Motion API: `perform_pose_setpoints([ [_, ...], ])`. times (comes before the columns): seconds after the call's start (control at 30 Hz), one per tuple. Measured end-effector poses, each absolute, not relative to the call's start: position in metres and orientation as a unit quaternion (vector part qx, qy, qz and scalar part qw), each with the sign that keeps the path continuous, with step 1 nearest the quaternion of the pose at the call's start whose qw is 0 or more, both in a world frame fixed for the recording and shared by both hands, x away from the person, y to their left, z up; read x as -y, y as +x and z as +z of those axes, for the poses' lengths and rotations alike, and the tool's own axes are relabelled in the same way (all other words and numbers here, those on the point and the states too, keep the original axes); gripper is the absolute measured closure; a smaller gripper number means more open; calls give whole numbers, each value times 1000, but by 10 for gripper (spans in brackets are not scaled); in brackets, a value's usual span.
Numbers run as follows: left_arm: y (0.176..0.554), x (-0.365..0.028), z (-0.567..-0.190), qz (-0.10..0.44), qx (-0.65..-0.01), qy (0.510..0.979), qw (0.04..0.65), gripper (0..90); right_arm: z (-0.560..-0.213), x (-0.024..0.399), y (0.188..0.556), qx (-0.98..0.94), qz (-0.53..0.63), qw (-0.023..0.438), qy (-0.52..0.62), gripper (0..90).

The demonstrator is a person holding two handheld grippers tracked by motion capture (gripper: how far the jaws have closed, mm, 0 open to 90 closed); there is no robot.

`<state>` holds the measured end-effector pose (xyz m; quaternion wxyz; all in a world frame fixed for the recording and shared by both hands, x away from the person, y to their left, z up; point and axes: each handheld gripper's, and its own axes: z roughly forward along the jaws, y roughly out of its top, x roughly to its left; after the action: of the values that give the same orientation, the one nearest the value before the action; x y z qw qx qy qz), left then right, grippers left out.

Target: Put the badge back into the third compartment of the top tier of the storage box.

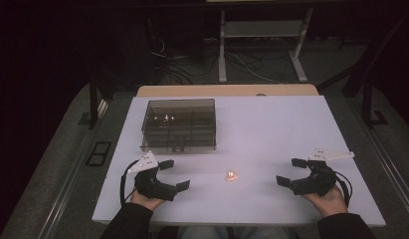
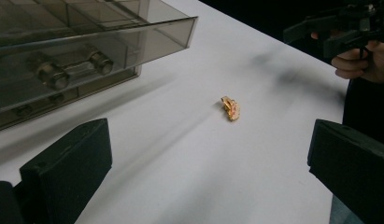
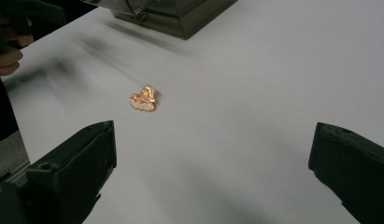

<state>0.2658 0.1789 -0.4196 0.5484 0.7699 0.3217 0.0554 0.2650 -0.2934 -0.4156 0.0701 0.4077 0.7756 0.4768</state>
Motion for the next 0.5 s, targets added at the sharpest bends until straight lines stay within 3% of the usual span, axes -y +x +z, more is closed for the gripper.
perform_pose_setpoints([
  [0.5, 268, -162, -404, 44, -288, 792, 537, 0, -415, 295, 265, -775, 475, 70, 411, 3],
])
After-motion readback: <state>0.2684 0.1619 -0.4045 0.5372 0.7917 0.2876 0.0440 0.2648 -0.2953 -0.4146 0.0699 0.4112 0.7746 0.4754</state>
